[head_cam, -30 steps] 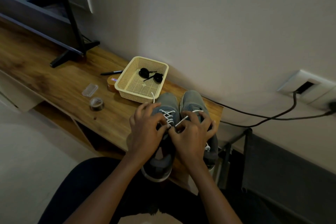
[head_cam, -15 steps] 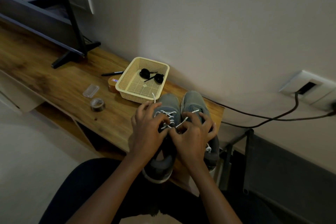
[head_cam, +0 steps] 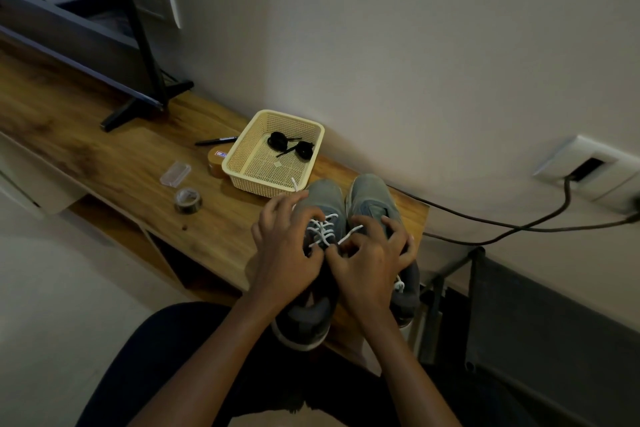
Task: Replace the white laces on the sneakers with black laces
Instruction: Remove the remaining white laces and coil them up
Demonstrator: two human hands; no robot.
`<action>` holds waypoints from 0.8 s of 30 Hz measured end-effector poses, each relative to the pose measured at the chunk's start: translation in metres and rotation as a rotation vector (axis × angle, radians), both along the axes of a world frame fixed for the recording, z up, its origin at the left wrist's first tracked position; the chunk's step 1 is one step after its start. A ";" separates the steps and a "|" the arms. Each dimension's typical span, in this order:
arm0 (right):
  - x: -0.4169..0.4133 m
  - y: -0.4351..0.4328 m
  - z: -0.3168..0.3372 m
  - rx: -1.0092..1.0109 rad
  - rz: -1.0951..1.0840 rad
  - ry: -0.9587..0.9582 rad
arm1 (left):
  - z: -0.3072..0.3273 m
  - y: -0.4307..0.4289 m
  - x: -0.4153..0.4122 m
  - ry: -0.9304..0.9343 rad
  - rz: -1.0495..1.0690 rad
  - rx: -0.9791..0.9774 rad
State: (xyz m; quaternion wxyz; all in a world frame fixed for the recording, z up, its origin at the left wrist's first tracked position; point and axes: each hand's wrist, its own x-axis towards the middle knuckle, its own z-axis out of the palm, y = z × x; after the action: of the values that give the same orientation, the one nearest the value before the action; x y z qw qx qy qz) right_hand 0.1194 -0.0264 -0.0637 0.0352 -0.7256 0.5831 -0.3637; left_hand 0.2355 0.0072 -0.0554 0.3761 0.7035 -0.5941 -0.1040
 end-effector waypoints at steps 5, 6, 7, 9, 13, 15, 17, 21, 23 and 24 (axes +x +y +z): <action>0.000 0.001 0.000 -0.003 0.013 -0.013 | -0.004 0.000 0.001 -0.119 -0.031 0.062; 0.000 0.001 0.000 -0.005 0.014 -0.012 | -0.004 -0.001 0.001 -0.120 -0.024 0.060; 0.000 0.001 0.000 -0.008 0.012 -0.010 | -0.005 -0.001 0.001 -0.127 -0.016 0.044; 0.000 0.001 0.000 -0.013 0.001 -0.001 | -0.004 -0.001 -0.001 -0.109 0.021 -0.001; 0.001 0.001 -0.001 -0.001 -0.002 0.001 | 0.003 -0.001 0.004 0.152 0.261 -0.021; 0.001 0.001 -0.002 -0.007 -0.003 0.007 | 0.001 -0.002 0.006 0.229 0.285 0.008; 0.001 0.000 -0.002 -0.019 -0.003 0.006 | 0.000 -0.002 0.004 0.175 0.177 0.034; -0.001 0.000 -0.002 -0.033 0.000 -0.007 | -0.001 0.001 -0.003 -0.043 -0.008 0.086; -0.001 0.001 -0.002 -0.029 0.003 -0.018 | -0.002 0.001 -0.002 -0.102 -0.016 0.096; -0.001 0.001 -0.002 -0.029 0.003 -0.018 | -0.003 0.000 -0.002 -0.109 -0.010 0.103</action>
State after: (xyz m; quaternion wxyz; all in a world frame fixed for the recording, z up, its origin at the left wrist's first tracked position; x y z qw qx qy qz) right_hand 0.1186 -0.0249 -0.0659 0.0307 -0.7236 0.5762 -0.3786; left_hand 0.2338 0.0072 -0.0588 0.3060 0.7237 -0.6107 -0.0981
